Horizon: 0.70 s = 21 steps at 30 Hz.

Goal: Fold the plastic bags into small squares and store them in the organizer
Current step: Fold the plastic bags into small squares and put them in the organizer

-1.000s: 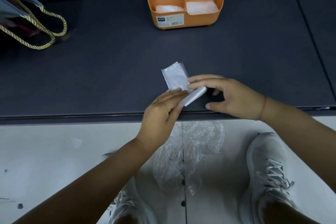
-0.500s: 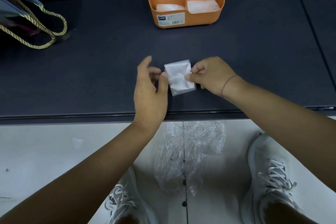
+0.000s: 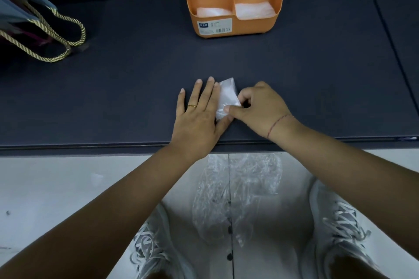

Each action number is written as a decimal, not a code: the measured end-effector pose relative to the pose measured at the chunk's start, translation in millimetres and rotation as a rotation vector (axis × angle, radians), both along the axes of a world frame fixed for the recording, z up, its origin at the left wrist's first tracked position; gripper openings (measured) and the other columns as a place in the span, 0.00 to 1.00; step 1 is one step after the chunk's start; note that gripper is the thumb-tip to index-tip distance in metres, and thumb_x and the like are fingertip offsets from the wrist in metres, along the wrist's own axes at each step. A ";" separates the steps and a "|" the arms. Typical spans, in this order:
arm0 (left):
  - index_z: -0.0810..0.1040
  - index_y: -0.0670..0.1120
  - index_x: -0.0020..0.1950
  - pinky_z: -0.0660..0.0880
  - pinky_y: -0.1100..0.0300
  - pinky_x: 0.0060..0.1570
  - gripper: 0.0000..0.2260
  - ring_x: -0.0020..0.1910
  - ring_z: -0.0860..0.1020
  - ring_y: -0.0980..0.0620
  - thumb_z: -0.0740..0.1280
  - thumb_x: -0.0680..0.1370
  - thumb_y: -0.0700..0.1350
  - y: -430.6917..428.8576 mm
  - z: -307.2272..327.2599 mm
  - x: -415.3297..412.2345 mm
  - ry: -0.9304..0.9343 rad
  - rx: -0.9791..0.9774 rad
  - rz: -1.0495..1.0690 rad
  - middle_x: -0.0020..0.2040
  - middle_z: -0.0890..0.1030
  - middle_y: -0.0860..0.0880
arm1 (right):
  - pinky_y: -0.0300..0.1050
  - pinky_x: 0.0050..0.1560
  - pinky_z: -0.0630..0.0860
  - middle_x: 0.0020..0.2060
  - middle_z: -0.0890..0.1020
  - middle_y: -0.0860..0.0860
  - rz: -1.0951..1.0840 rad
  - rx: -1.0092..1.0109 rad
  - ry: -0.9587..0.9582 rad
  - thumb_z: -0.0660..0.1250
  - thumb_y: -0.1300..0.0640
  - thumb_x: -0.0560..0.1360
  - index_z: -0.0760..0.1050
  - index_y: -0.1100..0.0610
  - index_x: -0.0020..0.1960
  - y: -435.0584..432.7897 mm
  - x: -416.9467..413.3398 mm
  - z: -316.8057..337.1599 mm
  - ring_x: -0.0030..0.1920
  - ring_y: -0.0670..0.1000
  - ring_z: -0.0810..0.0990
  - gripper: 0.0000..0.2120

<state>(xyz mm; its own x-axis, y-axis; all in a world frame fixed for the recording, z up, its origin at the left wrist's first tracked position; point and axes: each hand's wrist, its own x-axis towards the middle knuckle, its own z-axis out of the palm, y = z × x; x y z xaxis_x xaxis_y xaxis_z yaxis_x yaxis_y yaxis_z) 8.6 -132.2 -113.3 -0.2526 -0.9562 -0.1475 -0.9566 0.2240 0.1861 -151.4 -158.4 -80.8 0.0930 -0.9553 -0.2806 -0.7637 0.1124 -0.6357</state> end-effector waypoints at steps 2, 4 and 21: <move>0.40 0.46 0.80 0.30 0.50 0.73 0.40 0.79 0.38 0.52 0.34 0.74 0.67 3.6 1.6 -3.7 -0.011 0.021 0.019 0.81 0.42 0.50 | 0.37 0.41 0.68 0.43 0.72 0.46 -0.062 -0.049 -0.050 0.72 0.50 0.72 0.73 0.51 0.38 3.7 2.4 1.0 0.41 0.45 0.73 0.10; 0.39 0.45 0.80 0.31 0.51 0.73 0.42 0.79 0.37 0.52 0.34 0.73 0.68 9.0 2.7 -10.0 0.001 0.025 0.061 0.81 0.41 0.49 | 0.35 0.38 0.70 0.37 0.75 0.43 -0.150 -0.075 -0.152 0.71 0.55 0.71 0.72 0.51 0.36 4.0 3.7 1.7 0.37 0.43 0.74 0.09; 0.80 0.47 0.59 0.77 0.64 0.49 0.21 0.49 0.83 0.53 0.74 0.66 0.46 -2.1 58.4 -10.1 1.288 0.616 0.443 0.49 0.85 0.49 | 0.47 0.47 0.76 0.40 0.83 0.59 -0.010 0.154 -0.756 0.71 0.69 0.71 0.76 0.54 0.55 9.9 -37.8 35.9 0.42 0.53 0.80 0.17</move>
<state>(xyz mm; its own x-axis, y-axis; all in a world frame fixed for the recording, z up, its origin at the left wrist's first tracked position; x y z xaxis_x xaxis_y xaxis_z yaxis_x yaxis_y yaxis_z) -1.5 -134.2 -54.9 -0.2337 -0.8602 -0.4533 -0.0348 -0.4585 0.8880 -189.3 -148.5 -44.9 0.3040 -0.9125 -0.2737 -0.1270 0.2459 -0.9609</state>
